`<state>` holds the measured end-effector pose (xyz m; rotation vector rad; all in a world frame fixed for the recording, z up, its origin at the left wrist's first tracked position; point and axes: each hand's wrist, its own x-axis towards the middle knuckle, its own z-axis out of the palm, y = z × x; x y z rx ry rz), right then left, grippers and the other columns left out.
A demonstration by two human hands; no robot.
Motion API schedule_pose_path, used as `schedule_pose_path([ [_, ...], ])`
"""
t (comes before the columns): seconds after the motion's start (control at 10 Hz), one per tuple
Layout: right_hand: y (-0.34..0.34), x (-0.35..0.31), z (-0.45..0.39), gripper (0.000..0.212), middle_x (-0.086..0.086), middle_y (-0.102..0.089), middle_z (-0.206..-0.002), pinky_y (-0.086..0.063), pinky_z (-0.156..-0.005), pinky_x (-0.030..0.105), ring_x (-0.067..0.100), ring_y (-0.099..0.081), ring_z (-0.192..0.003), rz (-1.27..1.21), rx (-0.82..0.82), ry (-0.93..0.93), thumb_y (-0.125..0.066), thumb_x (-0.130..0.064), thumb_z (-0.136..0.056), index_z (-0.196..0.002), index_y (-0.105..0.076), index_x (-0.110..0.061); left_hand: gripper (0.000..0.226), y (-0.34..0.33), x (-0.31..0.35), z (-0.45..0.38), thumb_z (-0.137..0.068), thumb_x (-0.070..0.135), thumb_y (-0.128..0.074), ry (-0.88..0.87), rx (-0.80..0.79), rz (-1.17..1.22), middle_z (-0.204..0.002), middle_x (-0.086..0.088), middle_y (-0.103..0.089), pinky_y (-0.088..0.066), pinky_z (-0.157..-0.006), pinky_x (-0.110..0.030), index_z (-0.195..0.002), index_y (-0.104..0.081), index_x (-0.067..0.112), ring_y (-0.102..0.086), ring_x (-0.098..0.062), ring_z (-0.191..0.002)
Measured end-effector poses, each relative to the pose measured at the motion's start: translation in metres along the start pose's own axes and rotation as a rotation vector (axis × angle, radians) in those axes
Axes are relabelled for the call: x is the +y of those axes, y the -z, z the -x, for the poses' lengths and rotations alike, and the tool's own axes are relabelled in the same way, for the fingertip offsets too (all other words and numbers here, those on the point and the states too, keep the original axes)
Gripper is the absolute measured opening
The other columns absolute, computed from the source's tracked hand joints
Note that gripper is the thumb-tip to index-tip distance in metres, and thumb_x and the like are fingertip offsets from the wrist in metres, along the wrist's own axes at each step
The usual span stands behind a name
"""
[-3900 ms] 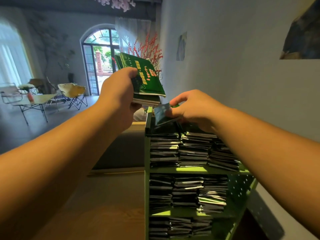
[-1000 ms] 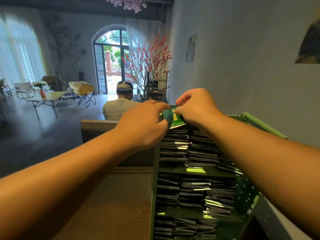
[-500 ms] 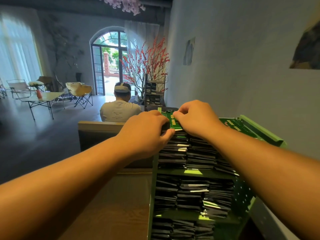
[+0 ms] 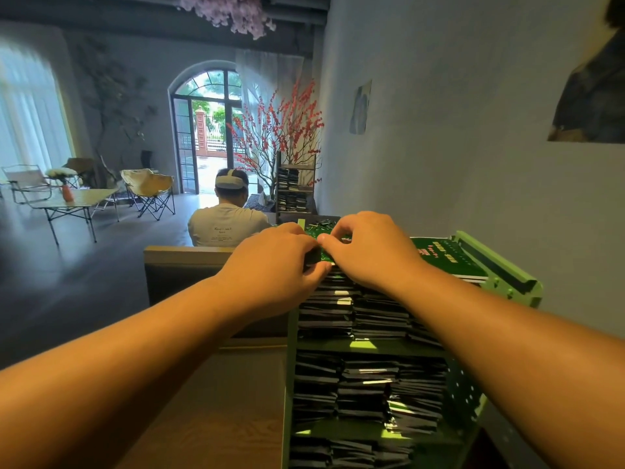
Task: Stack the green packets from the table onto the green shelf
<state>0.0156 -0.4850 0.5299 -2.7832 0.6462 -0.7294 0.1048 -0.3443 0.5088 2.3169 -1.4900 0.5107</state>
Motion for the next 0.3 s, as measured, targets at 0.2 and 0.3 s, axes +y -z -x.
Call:
schedule_pose_path([
  [0.2, -0.0008, -0.0011, -0.0007, 0.040, -0.002, -0.064, -0.110, -0.053, -0.093, 0.049, 0.023, -0.058, -0.106, 0.080, 0.062, 0.023, -0.051, -0.064, -0.093, -0.103, -0.072, -0.031, 0.042, 0.0028, 0.0026, -0.0019, -0.096, 0.058, -0.051, 0.032, 0.002, 0.032, -0.108, 0.008, -0.058, -0.049, -0.072, -0.029, -0.123, -0.064, 0.029, -0.056, -0.012, -0.092],
  [0.3, 0.0035, -0.0030, 0.0026, 0.039, -0.002, -0.064, -0.110, -0.051, -0.094, 0.048, 0.023, -0.057, -0.107, 0.083, 0.097, 0.032, -0.051, -0.063, -0.094, -0.106, -0.071, -0.031, 0.049, 0.0077, 0.0039, 0.0015, -0.097, 0.057, -0.050, 0.031, 0.019, 0.054, -0.120, 0.006, -0.059, -0.048, -0.078, -0.030, -0.139, -0.053, 0.031, -0.056, -0.013, -0.100],
])
